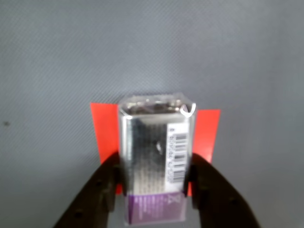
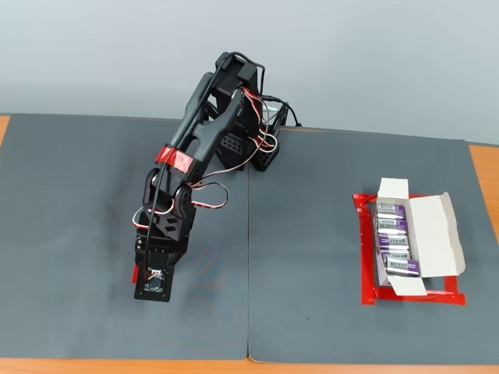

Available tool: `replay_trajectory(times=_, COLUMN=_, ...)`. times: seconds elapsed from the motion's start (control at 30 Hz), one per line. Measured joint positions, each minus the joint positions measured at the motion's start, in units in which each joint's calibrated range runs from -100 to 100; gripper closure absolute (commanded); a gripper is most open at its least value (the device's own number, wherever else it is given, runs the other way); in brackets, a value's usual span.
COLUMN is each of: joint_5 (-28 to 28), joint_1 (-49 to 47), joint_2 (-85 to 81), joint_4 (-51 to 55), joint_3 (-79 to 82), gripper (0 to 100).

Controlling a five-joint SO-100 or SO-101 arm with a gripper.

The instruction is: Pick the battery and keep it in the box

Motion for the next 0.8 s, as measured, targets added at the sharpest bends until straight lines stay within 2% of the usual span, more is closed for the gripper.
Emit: replay_trajectory(times=0.8, joint_5=-0.10, joint_1=0.07, joint_2=-0.85, joint_4=0.00, joint_3=0.09, gripper=91)
